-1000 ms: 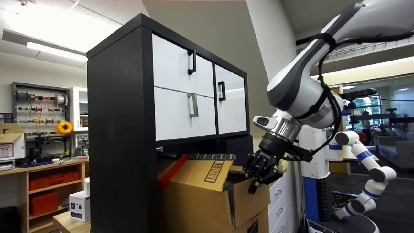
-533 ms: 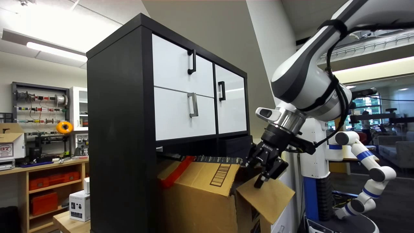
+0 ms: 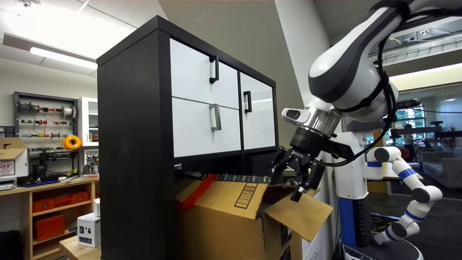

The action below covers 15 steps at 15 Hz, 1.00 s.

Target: Pull out the brown box from underneath the cabinet

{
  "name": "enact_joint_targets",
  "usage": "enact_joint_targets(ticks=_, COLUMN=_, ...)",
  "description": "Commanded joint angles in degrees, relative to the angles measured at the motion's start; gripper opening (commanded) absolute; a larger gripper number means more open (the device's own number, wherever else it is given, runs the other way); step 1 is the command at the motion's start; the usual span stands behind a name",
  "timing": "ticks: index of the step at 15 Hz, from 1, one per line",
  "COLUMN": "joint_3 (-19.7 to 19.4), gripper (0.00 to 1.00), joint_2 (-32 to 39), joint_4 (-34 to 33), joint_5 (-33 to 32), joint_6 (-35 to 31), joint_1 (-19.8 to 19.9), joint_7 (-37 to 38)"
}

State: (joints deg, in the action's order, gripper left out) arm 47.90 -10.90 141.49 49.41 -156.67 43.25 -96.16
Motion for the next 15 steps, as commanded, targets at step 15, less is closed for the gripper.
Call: enact_joint_targets(ticks=15, joint_3=5.98, gripper=1.00, joint_2=-6.10, joint_4=-11.72, joint_5=-29.33, joint_6=26.14, joint_1=8.98, joint_7=54.10)
